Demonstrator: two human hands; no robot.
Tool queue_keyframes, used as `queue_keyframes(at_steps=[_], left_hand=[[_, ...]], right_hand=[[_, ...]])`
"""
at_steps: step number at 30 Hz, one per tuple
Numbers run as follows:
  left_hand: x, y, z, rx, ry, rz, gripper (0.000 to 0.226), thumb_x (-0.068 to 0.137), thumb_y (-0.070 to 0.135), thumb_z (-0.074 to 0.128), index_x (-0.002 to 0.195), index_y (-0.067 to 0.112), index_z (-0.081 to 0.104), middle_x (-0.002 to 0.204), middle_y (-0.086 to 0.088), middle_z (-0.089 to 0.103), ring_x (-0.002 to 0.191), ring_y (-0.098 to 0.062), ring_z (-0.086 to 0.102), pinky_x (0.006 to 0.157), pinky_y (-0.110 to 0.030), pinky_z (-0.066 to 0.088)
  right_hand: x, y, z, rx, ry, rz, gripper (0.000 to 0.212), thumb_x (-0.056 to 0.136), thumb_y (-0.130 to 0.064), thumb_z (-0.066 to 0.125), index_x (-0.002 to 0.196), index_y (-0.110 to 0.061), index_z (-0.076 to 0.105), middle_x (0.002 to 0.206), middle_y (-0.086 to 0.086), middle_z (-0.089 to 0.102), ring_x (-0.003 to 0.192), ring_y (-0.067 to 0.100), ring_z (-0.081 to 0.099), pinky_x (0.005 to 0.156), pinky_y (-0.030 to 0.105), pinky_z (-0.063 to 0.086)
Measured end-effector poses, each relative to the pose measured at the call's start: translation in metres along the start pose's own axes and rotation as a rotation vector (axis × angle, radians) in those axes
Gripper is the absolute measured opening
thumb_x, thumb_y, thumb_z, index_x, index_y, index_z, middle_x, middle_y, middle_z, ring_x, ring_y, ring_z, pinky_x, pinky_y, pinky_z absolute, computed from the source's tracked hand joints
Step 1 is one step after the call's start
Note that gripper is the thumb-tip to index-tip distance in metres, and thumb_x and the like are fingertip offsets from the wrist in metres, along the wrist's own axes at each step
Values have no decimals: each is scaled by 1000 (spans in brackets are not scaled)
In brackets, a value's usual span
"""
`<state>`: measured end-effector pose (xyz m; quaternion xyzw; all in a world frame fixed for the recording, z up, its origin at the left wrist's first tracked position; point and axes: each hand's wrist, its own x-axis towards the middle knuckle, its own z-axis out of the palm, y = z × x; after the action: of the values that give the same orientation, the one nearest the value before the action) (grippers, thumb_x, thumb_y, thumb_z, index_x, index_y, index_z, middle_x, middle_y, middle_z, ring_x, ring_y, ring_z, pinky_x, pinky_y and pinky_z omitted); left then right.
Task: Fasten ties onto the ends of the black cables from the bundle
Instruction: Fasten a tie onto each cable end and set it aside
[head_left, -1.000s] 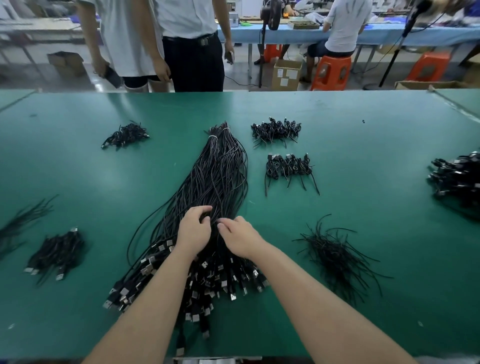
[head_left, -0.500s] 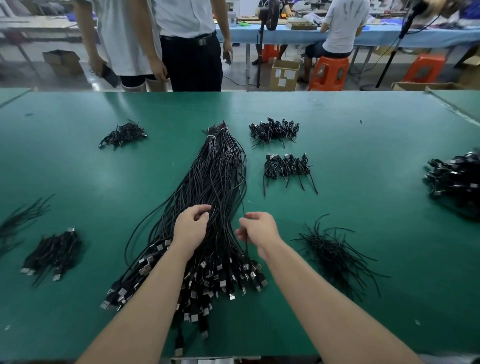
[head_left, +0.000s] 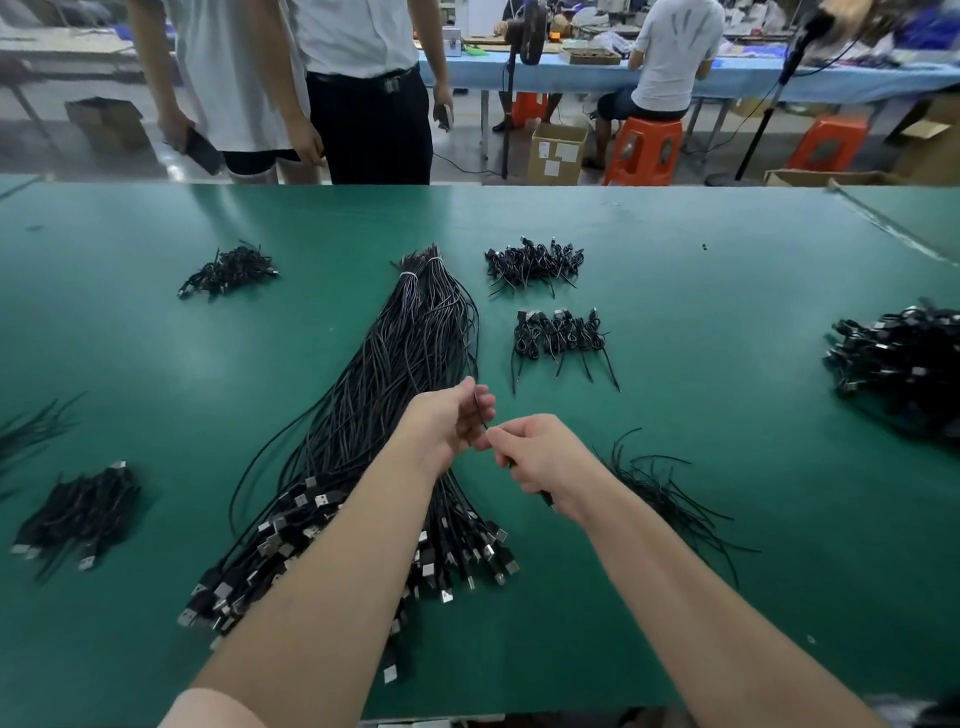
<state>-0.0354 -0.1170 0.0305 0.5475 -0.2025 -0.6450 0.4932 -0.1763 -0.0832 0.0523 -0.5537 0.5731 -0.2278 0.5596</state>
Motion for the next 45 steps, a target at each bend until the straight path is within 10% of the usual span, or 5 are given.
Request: queue_keyframes(at_steps=[19,23,33,39,45], left_hand=[[-14,-1,-31,782,-58,-91,17,85,28,64,76,13,62,52,6,47,42,-11,38,42,-19,24],[-20,0,-19,1135,21,365,17,90,21,68,106,16,67,86,7,61,73,-11,56,66,-26,45],[-64,-3,9,569,-347,552,29,109,23,41,107,19,69,76,-3,72,64,-19,62,63,-27,49],[-67,3,20,-37,-285,380,25,109,15,38,92,9,56,65,-4,57,54,-18,51,56,-31,46],[-51,20,1,-407,-104,301,27,108,19,41,91,8,59,69,-5,59,53,-15,53,51,-29,48]], right_hand=[[-21,-19,-80,721,-423,-230,27,94,-6,55,116,7,66,115,27,70,103,31,73,82,34,60],[-15,-19,-62,549,-272,-233,22,93,-18,61,102,1,67,86,14,75,74,20,73,67,27,60],[-9,-26,-58,181,203,-360,18,97,-36,64,99,-28,79,59,-12,54,56,8,42,59,21,40],[-4,-8,-34,99,-129,-278,43,109,-44,28,109,-44,71,112,-18,73,120,3,60,117,36,31],[-14,5,-21,-133,-217,-368,31,104,-36,45,96,-25,73,81,-3,74,99,42,65,104,63,41]])
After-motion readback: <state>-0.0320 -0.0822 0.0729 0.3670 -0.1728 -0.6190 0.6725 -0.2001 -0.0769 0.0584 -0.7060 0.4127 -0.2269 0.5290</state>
